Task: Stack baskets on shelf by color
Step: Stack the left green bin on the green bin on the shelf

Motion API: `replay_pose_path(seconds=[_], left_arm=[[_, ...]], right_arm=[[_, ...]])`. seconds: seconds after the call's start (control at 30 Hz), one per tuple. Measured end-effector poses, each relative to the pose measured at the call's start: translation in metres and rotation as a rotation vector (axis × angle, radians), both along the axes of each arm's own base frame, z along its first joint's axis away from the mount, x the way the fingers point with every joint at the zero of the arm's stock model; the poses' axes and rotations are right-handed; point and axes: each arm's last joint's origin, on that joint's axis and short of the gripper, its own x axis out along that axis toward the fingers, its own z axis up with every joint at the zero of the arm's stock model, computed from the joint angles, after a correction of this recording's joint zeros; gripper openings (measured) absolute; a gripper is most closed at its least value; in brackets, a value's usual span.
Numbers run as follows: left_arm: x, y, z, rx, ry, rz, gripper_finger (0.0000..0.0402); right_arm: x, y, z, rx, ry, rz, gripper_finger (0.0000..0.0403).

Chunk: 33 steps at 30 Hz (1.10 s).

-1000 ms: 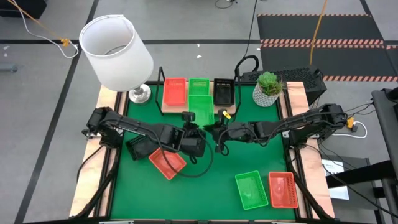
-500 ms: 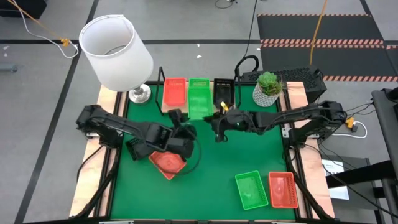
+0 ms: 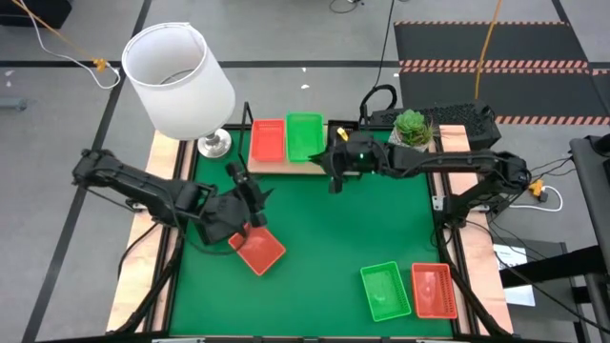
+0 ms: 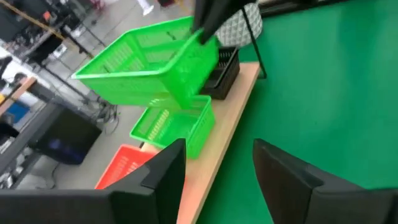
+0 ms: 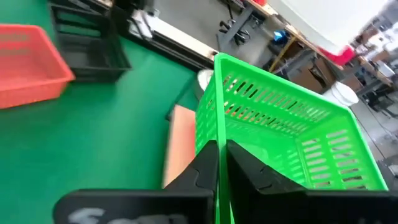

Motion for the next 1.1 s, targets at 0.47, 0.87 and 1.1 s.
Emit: replay_pose_path(seconds=[0.47,0.87,1.1], left_arm=[[-0.018,0.001,0.003,0.001,-0.018,-0.106,0.0163],[-0.014,0.005,0.005,0.003,-0.027,-0.122,0.0163],[-0.014,0.005,0.005,0.002,-0.030,-0.122,0.0163]], right_arm=[[-0.009,-0.045,0.017,0.056,-0.037,-0.037,0.0013],[0.008,-0.066,-0.022,0.127,0.064,-0.089,0.0013],[0.016,-0.074,-0.038,0.151,0.078,-0.071,0.0013]])
